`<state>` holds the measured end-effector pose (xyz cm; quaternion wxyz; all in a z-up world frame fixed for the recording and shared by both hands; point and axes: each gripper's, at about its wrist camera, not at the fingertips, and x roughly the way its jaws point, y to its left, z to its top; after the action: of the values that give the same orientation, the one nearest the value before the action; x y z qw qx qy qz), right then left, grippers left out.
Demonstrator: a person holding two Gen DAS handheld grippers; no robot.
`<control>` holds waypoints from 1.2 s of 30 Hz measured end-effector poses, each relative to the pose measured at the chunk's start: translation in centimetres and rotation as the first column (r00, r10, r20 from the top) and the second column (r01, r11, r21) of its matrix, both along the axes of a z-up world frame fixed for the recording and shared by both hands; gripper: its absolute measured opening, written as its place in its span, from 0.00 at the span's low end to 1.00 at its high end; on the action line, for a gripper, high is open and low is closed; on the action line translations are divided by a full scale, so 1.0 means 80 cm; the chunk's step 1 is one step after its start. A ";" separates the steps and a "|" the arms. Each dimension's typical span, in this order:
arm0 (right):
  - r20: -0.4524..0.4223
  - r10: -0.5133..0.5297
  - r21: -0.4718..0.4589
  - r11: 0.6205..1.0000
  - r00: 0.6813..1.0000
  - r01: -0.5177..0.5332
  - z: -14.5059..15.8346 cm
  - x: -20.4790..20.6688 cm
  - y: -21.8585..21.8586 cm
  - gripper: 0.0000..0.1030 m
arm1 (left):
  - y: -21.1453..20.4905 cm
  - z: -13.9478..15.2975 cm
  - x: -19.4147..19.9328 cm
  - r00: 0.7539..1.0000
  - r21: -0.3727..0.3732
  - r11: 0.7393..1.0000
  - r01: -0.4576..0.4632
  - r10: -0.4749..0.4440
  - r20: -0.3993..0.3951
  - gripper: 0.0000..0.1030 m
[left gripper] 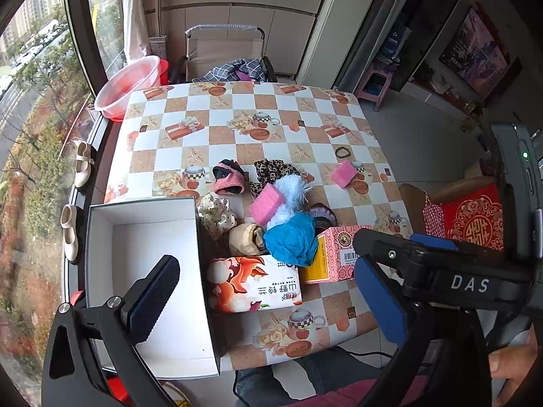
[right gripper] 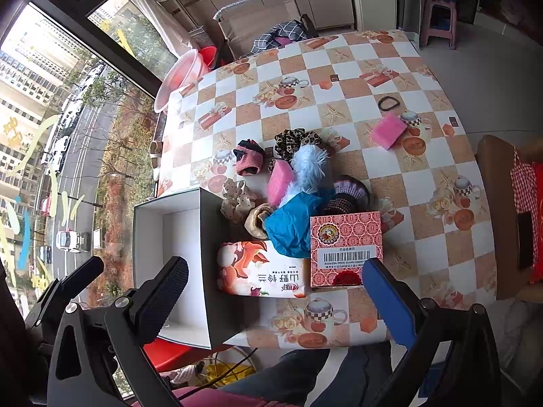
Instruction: Organize soft objects
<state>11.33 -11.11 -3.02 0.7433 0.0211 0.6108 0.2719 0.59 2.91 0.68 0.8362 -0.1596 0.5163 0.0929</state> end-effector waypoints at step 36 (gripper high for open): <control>-0.038 -0.075 -0.010 0.997 0.996 0.074 -0.013 -0.023 -0.011 1.00 | 0.036 -0.022 -0.035 0.997 -0.060 0.997 -0.057 0.054 -0.051 1.00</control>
<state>9.45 -11.99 -4.05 0.7410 0.0458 0.6251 0.2408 -2.21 5.80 -1.06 0.8152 -0.1970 0.5346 0.1042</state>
